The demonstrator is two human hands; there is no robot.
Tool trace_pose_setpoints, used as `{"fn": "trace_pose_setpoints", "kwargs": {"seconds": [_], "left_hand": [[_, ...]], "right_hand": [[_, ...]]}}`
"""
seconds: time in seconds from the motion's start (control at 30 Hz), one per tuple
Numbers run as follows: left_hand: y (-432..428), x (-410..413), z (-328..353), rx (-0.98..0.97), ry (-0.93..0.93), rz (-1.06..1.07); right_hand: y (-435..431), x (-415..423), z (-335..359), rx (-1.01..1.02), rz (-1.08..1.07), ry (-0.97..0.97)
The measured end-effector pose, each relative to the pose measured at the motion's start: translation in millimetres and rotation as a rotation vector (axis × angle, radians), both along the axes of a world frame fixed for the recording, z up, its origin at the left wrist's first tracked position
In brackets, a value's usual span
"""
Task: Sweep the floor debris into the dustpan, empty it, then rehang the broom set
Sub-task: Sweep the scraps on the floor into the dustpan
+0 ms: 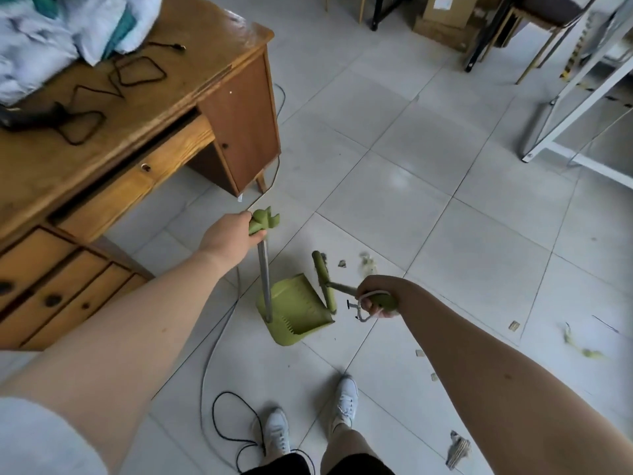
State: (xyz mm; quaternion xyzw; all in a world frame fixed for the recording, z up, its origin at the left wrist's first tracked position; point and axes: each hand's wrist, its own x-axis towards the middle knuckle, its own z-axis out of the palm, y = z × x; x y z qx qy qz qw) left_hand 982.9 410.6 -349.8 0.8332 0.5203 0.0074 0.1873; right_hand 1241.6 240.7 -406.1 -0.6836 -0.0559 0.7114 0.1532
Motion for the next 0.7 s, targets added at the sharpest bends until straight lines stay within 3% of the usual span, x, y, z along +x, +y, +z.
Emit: {"fn": "trace_pose_setpoints", "kwargs": {"seconds": [0.2, 0.4, 0.53, 0.7], "left_hand": [[-7.1, -79.0, -5.0, -0.118, 0.018, -0.075], [-4.2, -96.8, -10.3, -0.188, 0.063, -0.114], [-6.1, -91.1, -27.5, -0.186, 0.172, -0.165], [-12.6, -59.3, -47.3, -0.196, 0.165, -0.130]], "right_hand": [[-14.5, -52.3, -13.9, -0.033, -0.031, 0.111], [-44.7, -74.8, -52.4, -0.118, -0.074, 0.248], [-53.6, -56.1, -70.3, -0.176, 0.065, 0.220], [-30.3, -2.2, -75.8, -0.206, 0.196, 0.149]]}}
